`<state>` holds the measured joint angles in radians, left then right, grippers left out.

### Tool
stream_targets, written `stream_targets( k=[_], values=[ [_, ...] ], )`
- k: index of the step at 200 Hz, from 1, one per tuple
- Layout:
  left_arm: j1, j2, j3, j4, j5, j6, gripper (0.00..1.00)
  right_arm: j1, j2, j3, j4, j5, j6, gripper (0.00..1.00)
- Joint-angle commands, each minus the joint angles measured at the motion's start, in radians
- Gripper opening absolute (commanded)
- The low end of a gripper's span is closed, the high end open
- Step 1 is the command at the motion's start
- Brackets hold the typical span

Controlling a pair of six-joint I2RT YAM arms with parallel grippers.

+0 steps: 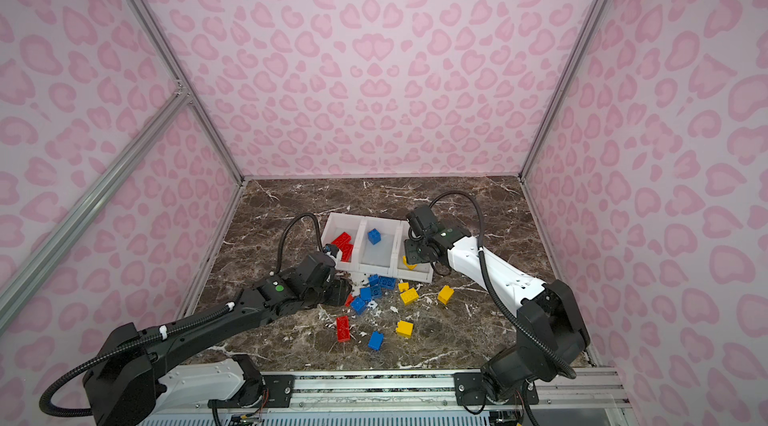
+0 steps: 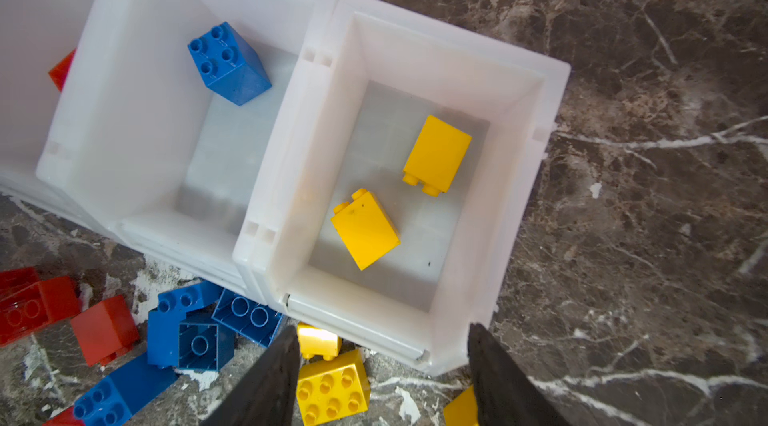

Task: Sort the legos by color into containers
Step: 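Grasp a blue brick from the pile with the left gripper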

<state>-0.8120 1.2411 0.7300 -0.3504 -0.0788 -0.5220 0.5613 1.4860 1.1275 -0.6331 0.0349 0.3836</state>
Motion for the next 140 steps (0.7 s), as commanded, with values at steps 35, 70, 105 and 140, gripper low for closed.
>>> stream_targets(
  k=[35, 70, 105, 140],
  values=[
    [-0.059, 0.112, 0.063, 0.001, 0.027, 0.104, 0.58, 0.002, -0.059, -0.060, -0.002, 0.026, 0.044, 0.65],
    [-0.114, 0.190, 0.106, -0.036, 0.002, 0.149, 0.58, 0.002, -0.070, -0.081, 0.006, 0.024, 0.053, 0.65],
    [-0.124, 0.235, 0.119, -0.044, -0.034, 0.147, 0.57, 0.002, -0.072, -0.089, 0.007, 0.019, 0.057, 0.65],
    [-0.125, 0.269, 0.124, -0.035, -0.040, 0.152, 0.55, 0.002, -0.074, -0.098, 0.012, 0.017, 0.057, 0.65]
  ],
)
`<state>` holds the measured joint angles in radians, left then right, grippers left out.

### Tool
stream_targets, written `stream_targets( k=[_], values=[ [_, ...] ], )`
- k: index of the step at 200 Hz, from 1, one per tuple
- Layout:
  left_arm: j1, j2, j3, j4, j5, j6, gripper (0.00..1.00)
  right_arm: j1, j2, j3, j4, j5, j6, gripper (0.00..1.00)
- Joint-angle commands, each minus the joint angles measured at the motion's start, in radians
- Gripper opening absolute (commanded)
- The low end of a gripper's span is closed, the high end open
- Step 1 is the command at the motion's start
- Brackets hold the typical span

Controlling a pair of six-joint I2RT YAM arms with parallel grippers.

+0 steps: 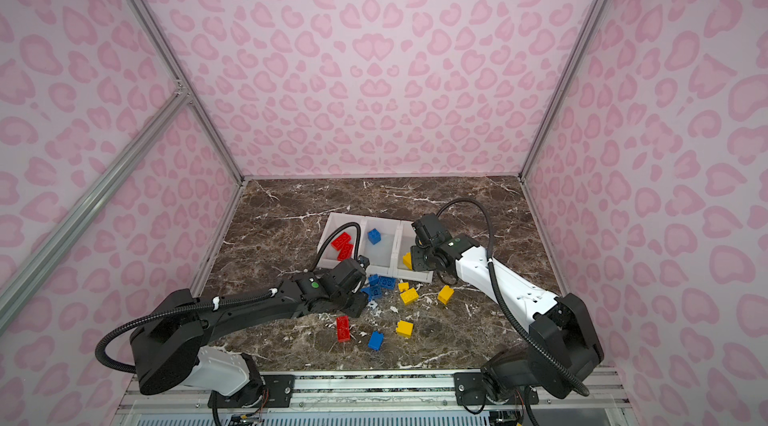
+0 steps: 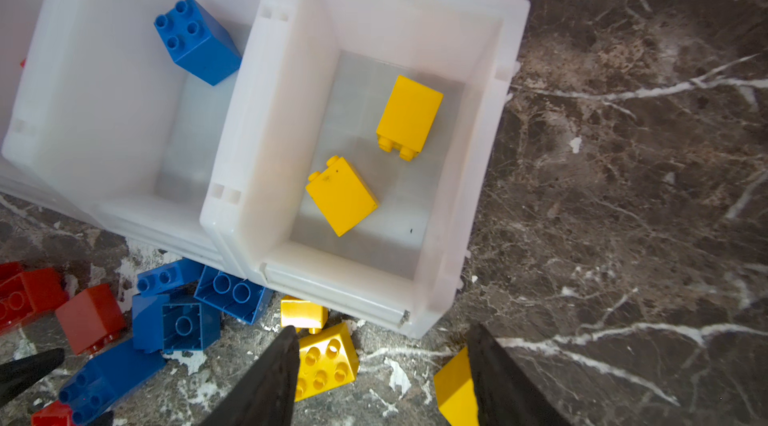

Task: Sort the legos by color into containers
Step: 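Grasp a blue brick from the pile with the left gripper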

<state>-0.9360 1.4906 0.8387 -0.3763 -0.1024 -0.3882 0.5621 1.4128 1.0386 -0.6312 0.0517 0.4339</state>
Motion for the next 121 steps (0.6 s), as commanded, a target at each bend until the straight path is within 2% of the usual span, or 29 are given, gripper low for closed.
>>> stream_targets(
  k=[1, 78, 82, 91, 121],
  values=[
    [-0.001, 0.021, 0.015, -0.008, -0.016, 0.018, 0.55, 0.002, 0.000, -0.010, 0.010, 0.000, 0.007, 0.65],
    [-0.011, 0.055, 0.017, 0.001, 0.001, 0.031, 0.38, 0.002, -0.005, -0.017, 0.012, 0.001, 0.015, 0.63],
    [-0.011, 0.055, 0.017, 0.001, 0.001, 0.031, 0.33, 0.003, -0.005, -0.017, 0.012, 0.002, 0.015, 0.63],
    [-0.011, 0.054, 0.019, 0.001, 0.003, 0.032, 0.31, 0.003, -0.006, -0.017, 0.012, 0.002, 0.015, 0.63],
    [-0.018, 0.035, 0.047, -0.034, -0.011, 0.037, 0.30, 0.004, -0.015, -0.014, 0.006, 0.003, 0.015, 0.63]
  ],
)
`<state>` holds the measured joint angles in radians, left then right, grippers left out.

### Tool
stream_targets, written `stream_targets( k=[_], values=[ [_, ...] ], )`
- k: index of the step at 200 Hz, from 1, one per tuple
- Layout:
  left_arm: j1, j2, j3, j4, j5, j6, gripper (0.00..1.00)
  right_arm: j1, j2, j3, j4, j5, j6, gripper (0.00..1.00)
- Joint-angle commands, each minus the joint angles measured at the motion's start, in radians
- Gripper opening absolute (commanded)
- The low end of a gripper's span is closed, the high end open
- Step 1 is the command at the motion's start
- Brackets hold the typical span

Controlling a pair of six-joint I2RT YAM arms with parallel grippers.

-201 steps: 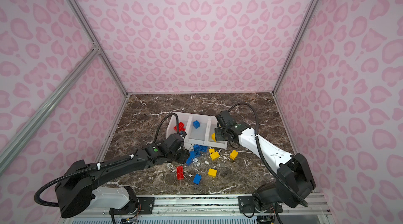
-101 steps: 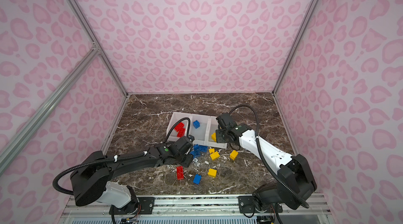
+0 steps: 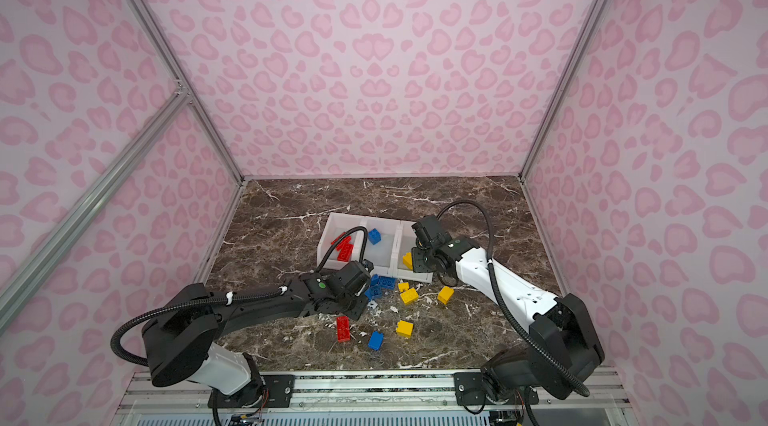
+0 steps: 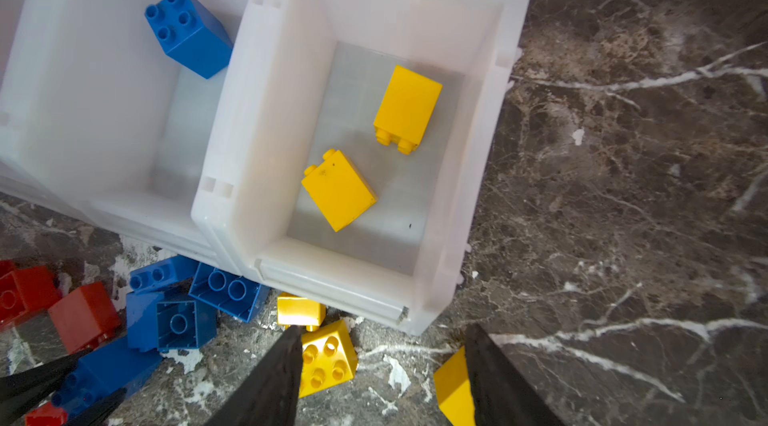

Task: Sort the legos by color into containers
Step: 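Grasp a blue brick from the pile with the left gripper, then carry the blue brick into the middle compartment and release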

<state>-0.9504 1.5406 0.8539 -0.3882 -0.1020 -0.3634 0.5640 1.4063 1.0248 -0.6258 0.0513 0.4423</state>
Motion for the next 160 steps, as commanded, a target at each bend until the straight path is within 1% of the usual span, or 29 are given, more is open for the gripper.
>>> stream_targets(
  k=[1, 35, 48, 66, 91, 107, 119, 137, 160],
  values=[
    [-0.004, -0.017, 0.033, -0.023, -0.011, 0.012, 0.30, 0.002, -0.009, 0.000, 0.000, 0.004, 0.007, 0.63],
    [-0.001, -0.064, 0.108, -0.035, -0.023, 0.022, 0.30, 0.002, -0.032, -0.007, -0.008, 0.015, 0.005, 0.63],
    [0.014, -0.066, 0.160, -0.033, -0.034, 0.040, 0.31, 0.002, -0.042, -0.009, -0.014, 0.019, 0.005, 0.62],
    [0.054, -0.033, 0.244, -0.029, -0.033, 0.078, 0.31, 0.003, -0.057, -0.011, -0.018, 0.021, 0.006, 0.62],
    [0.114, 0.080, 0.383, -0.036, -0.025, 0.144, 0.31, 0.002, -0.084, -0.016, -0.026, 0.023, 0.012, 0.62],
    [0.156, 0.166, 0.447, -0.022, -0.005, 0.169, 0.31, 0.002, -0.103, -0.026, -0.026, 0.019, 0.016, 0.62],
    [0.189, 0.231, 0.485, -0.019, 0.008, 0.164, 0.31, 0.004, -0.117, -0.037, -0.022, 0.007, 0.014, 0.62],
    [0.224, 0.307, 0.542, -0.002, 0.058, 0.146, 0.31, 0.005, -0.134, -0.056, -0.010, -0.014, 0.014, 0.62],
    [0.235, 0.372, 0.586, 0.010, 0.071, 0.144, 0.31, 0.010, -0.142, -0.067, -0.011, -0.015, 0.021, 0.62]
  ],
)
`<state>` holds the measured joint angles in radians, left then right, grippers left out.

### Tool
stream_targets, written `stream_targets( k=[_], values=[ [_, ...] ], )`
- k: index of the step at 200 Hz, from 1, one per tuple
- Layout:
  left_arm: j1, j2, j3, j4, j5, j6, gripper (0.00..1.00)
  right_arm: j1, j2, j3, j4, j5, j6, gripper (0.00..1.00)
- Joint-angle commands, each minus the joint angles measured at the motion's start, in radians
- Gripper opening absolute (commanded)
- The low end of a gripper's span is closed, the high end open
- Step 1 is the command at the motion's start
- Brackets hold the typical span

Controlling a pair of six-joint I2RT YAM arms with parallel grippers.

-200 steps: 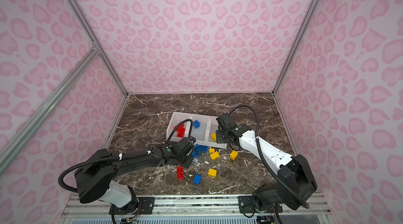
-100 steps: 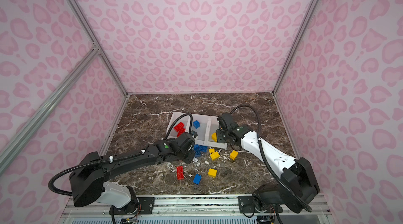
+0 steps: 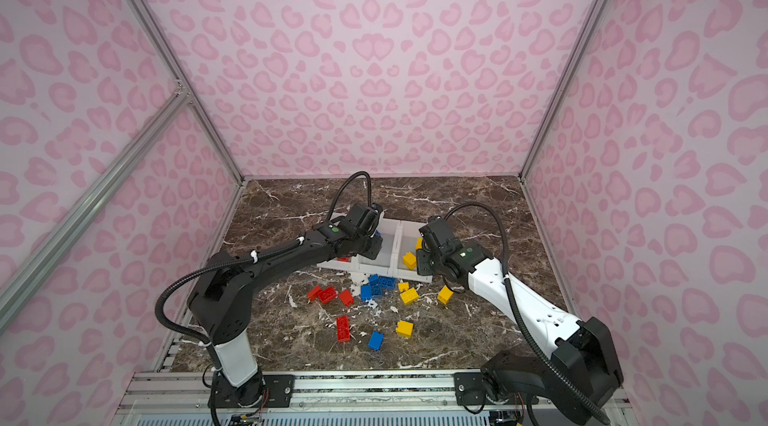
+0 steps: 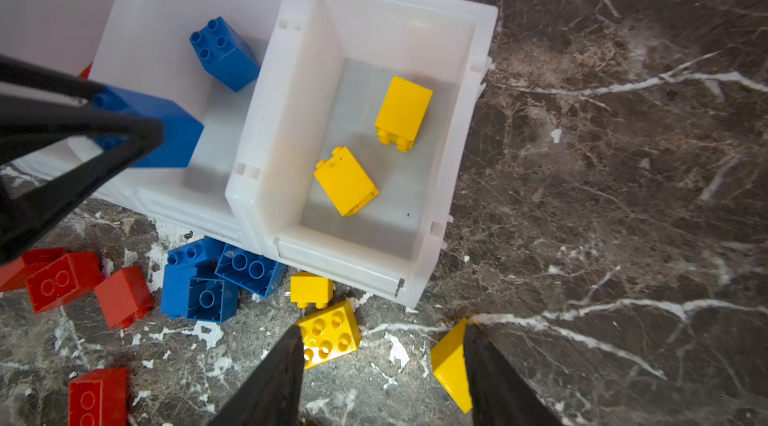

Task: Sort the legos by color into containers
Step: 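Carry the blue brick into the middle compartment and release, then grasp a yellow brick near the bin with the right gripper while the left gripper withdraws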

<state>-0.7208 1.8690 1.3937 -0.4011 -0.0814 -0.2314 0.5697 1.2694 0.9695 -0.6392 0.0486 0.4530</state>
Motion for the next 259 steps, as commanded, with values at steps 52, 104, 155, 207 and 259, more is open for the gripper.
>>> stream_targets(
  k=[52, 104, 155, 207, 259],
  values=[
    [0.007, 0.088, 0.067, 0.034, 0.084, -0.015, 0.35, 0.012, -0.015, -0.021, 0.004, -0.007, 0.013, 0.62],
    [0.008, 0.062, 0.055, 0.045, 0.082, -0.032, 0.50, 0.012, -0.006, -0.017, 0.006, -0.009, 0.009, 0.62],
    [0.009, 0.016, -0.016, 0.079, 0.084, -0.060, 0.52, 0.013, -0.008, -0.028, 0.006, -0.013, 0.008, 0.62],
    [0.008, -0.086, -0.098, 0.092, 0.071, -0.068, 0.52, 0.039, -0.005, -0.052, 0.009, -0.014, 0.009, 0.62],
    [0.008, -0.243, -0.228, 0.097, 0.036, -0.086, 0.52, 0.102, 0.014, -0.095, 0.028, -0.013, 0.024, 0.63]
  ],
)
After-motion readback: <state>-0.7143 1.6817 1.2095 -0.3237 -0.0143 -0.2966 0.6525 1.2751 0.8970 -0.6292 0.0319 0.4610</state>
